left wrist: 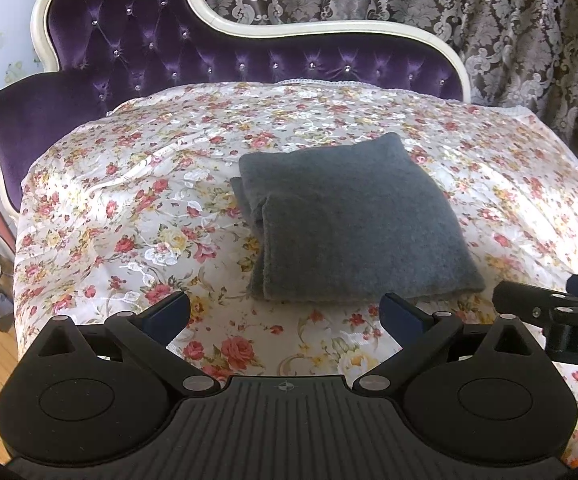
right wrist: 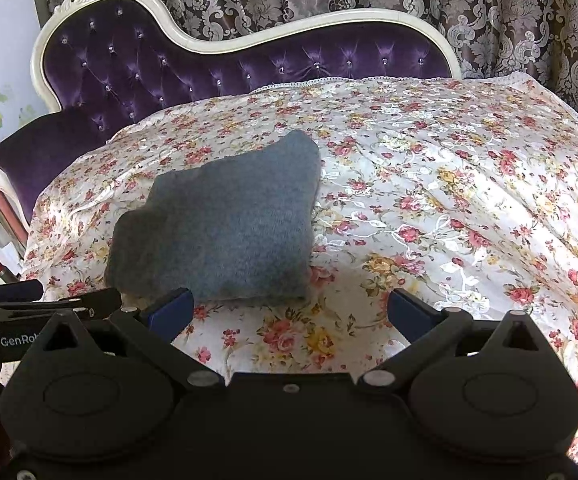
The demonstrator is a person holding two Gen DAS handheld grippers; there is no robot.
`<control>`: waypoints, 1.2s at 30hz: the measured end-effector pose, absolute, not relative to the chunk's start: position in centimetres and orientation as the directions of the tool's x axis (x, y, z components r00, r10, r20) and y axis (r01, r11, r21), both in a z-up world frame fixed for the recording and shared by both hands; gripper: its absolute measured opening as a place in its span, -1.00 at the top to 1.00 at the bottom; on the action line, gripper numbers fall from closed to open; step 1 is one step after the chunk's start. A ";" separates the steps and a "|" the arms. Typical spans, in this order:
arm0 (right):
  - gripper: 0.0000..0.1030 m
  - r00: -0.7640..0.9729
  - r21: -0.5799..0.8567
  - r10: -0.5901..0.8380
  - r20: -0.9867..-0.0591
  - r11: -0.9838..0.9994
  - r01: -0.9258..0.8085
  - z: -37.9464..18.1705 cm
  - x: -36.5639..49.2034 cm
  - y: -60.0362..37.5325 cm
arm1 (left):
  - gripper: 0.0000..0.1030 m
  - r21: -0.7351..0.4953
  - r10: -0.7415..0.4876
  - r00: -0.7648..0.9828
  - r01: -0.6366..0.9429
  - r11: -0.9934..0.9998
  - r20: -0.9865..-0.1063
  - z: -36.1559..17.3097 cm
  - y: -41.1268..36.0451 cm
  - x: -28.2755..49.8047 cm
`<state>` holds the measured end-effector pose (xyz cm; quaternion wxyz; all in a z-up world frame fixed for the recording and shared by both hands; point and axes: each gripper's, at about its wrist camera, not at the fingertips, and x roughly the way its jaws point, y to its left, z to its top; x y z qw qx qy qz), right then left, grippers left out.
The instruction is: Fold small clothes
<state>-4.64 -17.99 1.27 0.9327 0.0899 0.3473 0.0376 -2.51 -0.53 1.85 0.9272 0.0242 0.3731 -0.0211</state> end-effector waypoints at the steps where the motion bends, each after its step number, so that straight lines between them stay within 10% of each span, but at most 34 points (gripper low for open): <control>1: -0.99 0.755 0.192 0.132 -0.643 0.981 -0.008 1.3 -4.6 -17.9 | -0.98 0.029 -0.021 0.720 0.058 0.998 -0.693 1.8 -0.6 -2.5; 36: -0.99 0.754 0.173 0.098 -0.650 0.985 0.021 1.4 -4.3 -17.7 | -0.98 0.037 -0.021 0.715 0.066 0.997 -0.699 1.8 -0.8 -2.2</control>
